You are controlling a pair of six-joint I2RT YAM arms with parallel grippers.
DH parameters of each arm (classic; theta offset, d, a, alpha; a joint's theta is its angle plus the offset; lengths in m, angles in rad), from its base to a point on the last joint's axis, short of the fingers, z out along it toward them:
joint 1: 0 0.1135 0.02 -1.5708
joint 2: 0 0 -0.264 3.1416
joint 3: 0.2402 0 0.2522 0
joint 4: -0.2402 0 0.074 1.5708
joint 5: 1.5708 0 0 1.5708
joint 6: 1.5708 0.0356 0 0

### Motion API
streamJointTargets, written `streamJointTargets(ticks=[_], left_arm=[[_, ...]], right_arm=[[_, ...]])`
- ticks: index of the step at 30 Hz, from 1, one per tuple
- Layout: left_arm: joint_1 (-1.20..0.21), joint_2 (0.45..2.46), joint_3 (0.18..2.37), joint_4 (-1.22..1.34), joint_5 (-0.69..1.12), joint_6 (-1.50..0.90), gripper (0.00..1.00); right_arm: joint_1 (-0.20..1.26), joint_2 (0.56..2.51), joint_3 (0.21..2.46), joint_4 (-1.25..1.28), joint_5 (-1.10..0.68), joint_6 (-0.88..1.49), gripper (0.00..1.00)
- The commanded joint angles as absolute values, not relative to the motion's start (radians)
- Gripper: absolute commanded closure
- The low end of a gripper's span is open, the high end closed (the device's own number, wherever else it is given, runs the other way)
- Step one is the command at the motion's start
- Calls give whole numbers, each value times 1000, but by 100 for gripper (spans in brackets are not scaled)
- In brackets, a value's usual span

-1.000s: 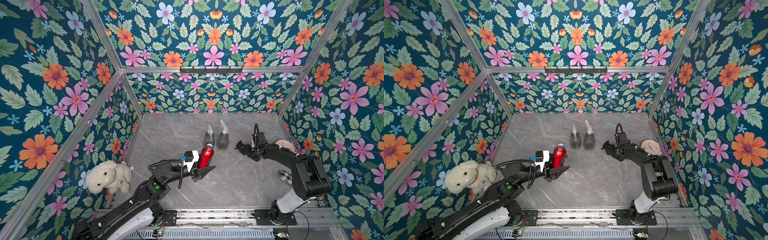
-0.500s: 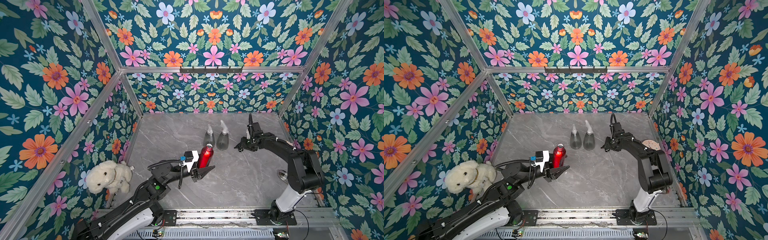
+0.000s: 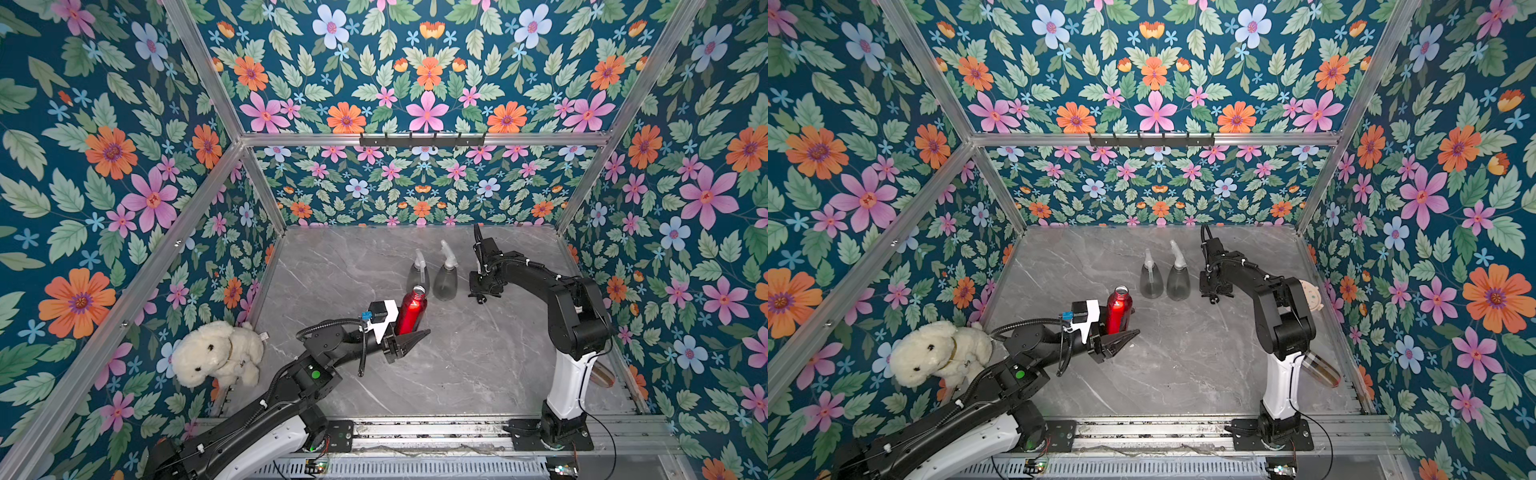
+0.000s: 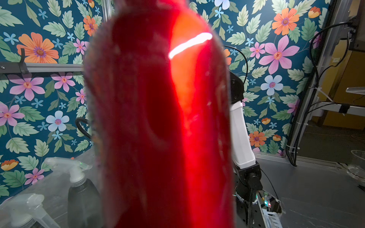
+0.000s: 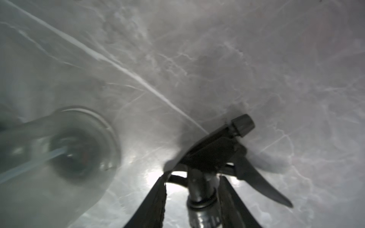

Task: Attach spray nozzles to spray bottles
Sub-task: Pick up the spray nozzle from the center of the board.

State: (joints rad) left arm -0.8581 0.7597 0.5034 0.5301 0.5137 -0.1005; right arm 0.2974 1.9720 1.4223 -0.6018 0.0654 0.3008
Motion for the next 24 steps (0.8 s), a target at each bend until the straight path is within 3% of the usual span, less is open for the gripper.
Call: streamJointTargets(ticks=[1,12,16,24], left_arm=[[-857,759,500,563,508,-92,100],[-857,763,509,554,506,-94,100],[-858,758,511,549,509,-93,100],[-857,762,506,560,511,-96,100]], right_arm=[[303,1980,1430,-660,104,257,57],[310,2055,1447,-668,90,242,66],[311,2064,1456,-683,77,248,58],[310,2049,1482,-690,100,256,59]])
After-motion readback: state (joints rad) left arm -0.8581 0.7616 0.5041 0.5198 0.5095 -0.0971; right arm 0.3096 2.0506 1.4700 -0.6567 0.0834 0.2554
